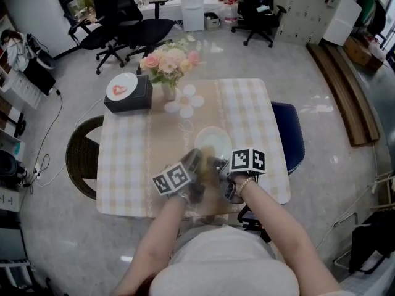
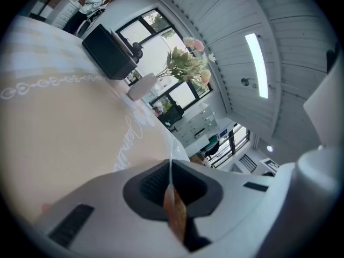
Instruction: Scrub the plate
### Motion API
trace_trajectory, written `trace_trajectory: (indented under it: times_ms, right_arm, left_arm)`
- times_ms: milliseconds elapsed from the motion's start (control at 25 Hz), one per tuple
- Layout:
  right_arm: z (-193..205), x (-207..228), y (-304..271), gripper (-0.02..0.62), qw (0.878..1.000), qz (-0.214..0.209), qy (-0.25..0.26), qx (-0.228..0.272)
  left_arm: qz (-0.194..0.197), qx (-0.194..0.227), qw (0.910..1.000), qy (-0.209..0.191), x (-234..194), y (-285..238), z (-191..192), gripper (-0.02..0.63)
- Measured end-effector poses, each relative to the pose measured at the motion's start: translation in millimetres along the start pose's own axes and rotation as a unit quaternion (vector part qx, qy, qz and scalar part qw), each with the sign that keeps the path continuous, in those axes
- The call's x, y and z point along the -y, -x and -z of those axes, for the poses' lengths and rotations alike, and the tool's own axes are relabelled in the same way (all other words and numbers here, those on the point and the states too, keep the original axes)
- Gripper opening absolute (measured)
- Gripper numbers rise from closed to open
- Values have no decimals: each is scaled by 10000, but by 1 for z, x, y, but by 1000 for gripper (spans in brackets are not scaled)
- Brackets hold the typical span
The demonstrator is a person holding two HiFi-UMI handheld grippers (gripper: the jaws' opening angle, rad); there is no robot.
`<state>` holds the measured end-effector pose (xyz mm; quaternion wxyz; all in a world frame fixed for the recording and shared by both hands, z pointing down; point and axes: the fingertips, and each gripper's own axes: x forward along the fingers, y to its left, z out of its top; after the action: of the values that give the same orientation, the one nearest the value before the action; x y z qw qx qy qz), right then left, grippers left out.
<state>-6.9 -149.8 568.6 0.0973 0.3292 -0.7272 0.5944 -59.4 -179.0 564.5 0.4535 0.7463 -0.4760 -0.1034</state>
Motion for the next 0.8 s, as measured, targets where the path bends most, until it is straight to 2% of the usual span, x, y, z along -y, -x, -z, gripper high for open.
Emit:
trace_trajectory:
  times_ms: [200, 440, 800]
  right_arm:
    - [1, 6, 4, 43, 9984, 215, 505, -166]
    - [3, 19, 12, 43, 9950, 466, 800, -362]
    - [-1, 40, 25, 43, 9777, 1156, 1665, -540]
  left_arm:
    - [1, -26, 10000, -16, 1, 0, 0, 21]
    - [6, -25, 10000, -27, 1, -1, 0, 21]
    - [38, -44, 10000, -29, 1, 0, 0, 21]
